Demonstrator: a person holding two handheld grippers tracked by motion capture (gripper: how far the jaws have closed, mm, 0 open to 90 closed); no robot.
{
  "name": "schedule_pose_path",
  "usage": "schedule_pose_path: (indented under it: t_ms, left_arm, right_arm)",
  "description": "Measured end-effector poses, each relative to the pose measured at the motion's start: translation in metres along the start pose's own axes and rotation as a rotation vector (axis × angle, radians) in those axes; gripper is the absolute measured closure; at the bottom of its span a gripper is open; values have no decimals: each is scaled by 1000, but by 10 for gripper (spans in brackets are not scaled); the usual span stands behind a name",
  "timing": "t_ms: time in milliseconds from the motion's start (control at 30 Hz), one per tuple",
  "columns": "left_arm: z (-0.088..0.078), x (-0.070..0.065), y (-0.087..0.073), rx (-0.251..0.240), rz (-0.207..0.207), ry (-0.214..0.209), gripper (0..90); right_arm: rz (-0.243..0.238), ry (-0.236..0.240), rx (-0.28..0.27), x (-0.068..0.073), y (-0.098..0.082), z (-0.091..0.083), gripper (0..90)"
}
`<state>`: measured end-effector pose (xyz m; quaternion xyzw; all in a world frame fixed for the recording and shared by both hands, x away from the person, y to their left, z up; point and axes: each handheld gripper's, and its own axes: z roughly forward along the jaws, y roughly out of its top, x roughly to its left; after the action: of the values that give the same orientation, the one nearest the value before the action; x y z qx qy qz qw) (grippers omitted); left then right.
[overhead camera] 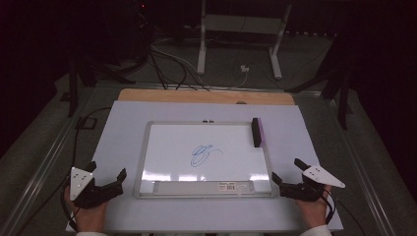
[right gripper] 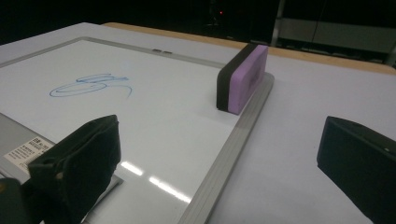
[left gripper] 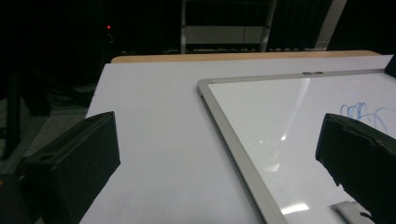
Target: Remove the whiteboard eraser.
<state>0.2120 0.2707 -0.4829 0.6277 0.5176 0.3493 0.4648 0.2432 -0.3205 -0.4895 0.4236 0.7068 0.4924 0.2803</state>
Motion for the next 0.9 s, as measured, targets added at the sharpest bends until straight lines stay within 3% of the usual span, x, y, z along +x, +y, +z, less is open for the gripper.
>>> schedule_pose_path:
  t_ms: [333, 400, 633, 900]
  left_arm:
    - [-4, 3, -5, -6, 33, 41, 6]
    - [-5, 5, -6, -7, 27, 48, 5]
    - [-8, 7, -7, -13, 7, 62, 6]
    - [-10, 7, -9, -11, -12, 69, 6]
  right_arm:
    - [18, -18, 3, 4, 4, -4, 0]
    - [30, -30, -1, 5, 6, -6, 0]
    - [57, -8, -7, 6, 13, -9, 0]
    - [64, 28, -30, 3, 36, -9, 0]
